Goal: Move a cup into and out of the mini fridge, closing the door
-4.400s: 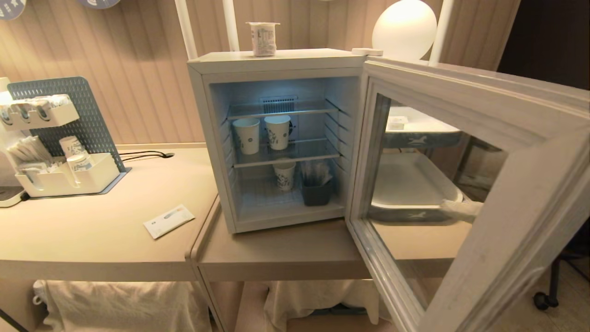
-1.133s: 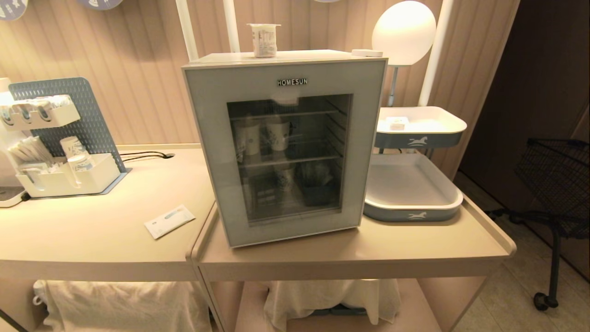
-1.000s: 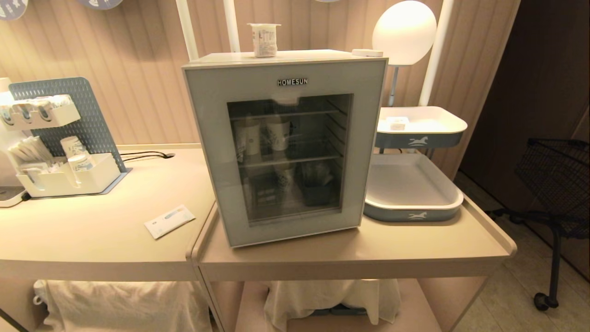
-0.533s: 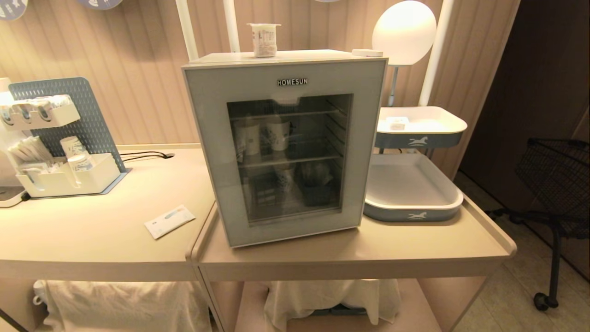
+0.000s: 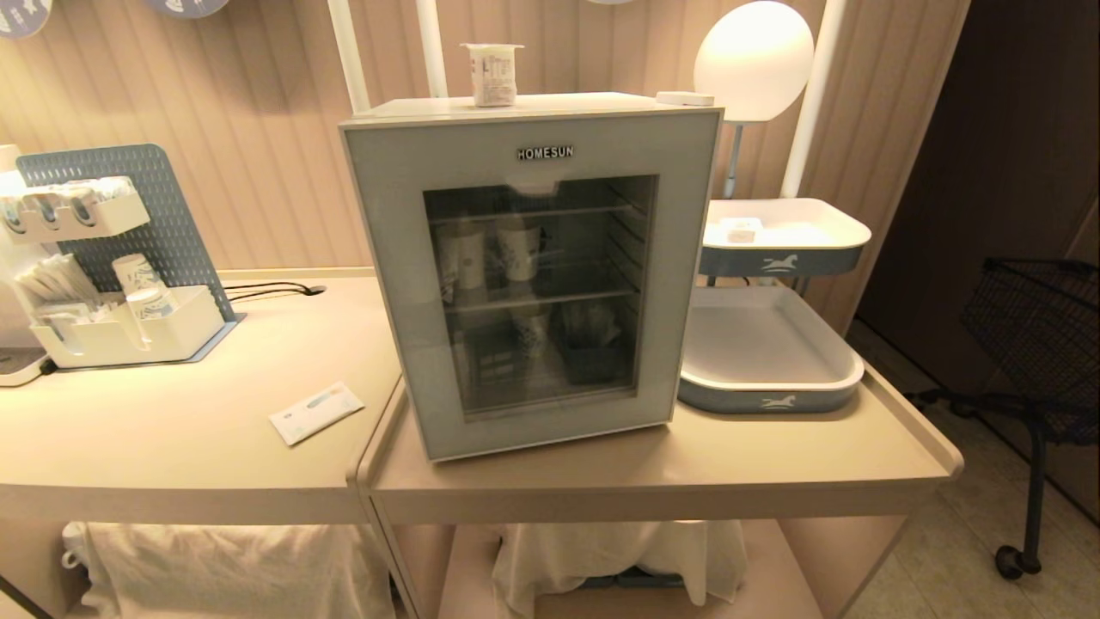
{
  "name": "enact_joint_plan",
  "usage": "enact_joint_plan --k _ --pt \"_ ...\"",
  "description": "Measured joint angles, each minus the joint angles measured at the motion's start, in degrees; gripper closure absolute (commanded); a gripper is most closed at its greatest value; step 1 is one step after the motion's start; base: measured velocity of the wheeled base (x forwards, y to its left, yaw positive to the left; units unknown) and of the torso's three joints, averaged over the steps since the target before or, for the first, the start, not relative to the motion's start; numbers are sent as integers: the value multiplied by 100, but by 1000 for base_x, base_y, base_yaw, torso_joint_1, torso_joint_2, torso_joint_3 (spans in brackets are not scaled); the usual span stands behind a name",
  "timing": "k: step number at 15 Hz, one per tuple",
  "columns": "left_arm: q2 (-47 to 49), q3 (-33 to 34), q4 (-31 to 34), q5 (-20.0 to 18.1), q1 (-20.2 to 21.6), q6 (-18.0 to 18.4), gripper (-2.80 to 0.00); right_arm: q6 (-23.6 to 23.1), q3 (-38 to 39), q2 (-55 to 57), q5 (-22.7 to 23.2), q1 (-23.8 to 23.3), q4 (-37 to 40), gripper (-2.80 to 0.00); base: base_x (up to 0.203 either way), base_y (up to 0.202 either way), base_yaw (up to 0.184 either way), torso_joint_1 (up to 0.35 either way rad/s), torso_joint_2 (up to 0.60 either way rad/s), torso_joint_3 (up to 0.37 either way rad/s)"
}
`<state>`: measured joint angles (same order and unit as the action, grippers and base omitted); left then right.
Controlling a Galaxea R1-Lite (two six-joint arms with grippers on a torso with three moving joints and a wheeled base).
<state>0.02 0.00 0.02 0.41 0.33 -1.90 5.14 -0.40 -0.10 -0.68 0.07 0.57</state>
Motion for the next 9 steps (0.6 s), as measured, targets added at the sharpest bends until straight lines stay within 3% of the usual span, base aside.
enact_joint_plan --k 9 --pt "0 0 0 0 0 1 0 28 -6 2 -6 0 -5 0 0 0 0 0 0 0"
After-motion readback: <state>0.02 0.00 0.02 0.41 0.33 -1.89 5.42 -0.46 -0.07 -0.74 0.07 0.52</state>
